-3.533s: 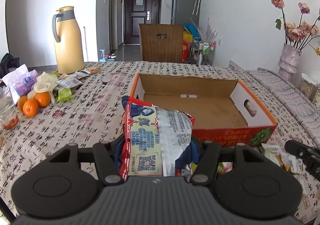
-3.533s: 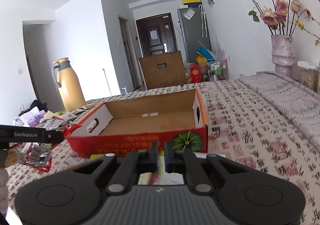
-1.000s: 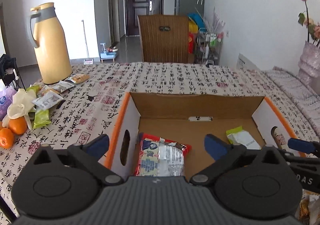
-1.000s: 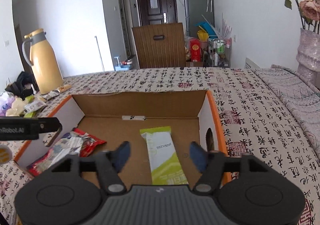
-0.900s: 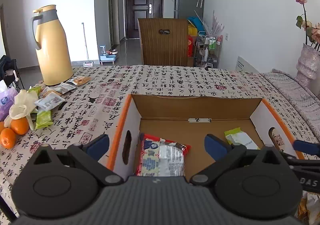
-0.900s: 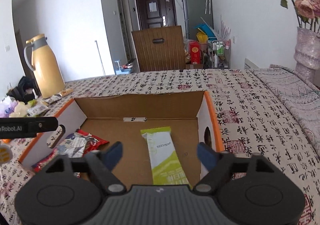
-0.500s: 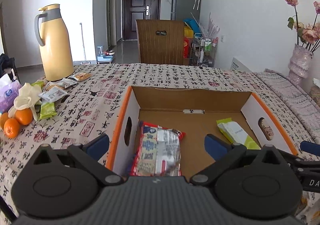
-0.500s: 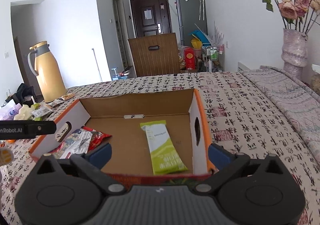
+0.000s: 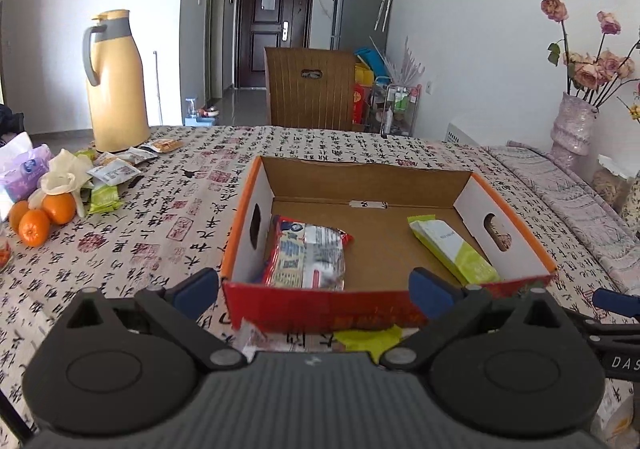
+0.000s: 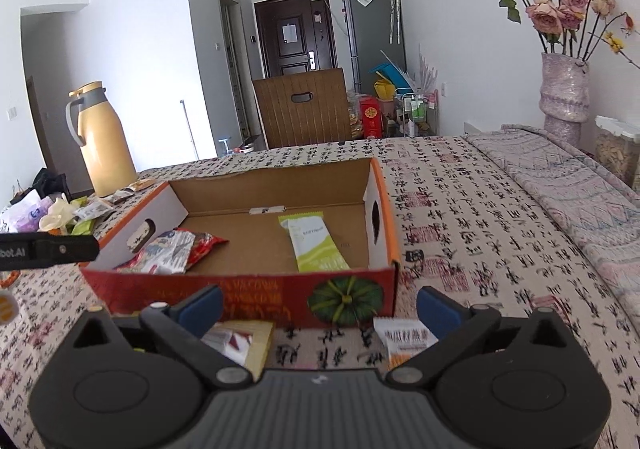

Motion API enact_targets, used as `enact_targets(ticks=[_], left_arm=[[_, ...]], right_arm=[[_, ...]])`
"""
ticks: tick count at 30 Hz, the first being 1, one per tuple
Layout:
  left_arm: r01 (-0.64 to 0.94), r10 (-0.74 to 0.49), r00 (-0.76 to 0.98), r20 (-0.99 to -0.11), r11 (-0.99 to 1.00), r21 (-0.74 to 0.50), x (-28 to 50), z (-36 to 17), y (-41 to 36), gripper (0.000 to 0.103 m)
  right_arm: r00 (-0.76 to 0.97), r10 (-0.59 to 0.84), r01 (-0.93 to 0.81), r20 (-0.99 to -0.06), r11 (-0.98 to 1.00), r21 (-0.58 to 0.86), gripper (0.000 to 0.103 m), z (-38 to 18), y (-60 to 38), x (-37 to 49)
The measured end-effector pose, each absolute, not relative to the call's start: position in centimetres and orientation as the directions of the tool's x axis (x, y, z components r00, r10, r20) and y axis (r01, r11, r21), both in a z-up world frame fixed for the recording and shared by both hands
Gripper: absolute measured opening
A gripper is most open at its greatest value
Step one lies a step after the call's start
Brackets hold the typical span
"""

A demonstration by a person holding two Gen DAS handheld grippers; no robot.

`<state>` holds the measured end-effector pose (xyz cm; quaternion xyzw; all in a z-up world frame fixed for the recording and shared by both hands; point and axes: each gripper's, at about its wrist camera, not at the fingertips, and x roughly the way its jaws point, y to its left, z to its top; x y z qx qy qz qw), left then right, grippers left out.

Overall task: Organize snacks
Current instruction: 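Withdraw both tools and move the right gripper to a white packet on the sheet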

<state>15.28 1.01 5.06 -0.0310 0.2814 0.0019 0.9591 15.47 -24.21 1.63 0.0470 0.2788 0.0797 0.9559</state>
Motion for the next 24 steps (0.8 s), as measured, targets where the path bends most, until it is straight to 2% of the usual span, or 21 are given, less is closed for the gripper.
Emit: enact_targets(ticks=[9,24], left_arm=[[-0.023,0.003,0.869,-0.495,0.999,-0.033,10.6,4.0,0.9,0.103],[-0.029,0.018,0.875,-0.483,0.999,-0.015,7.1,1.5,0.9,0.103]], right_arm=[[0.843,0.168,-0.113,-0.51,0.984,0.137,0.103,1.1,-25.4,11.4],[0.86,0.11,-0.048,-0.498,0.99,0.135,0.103,-0.2,-28.3,6.8]])
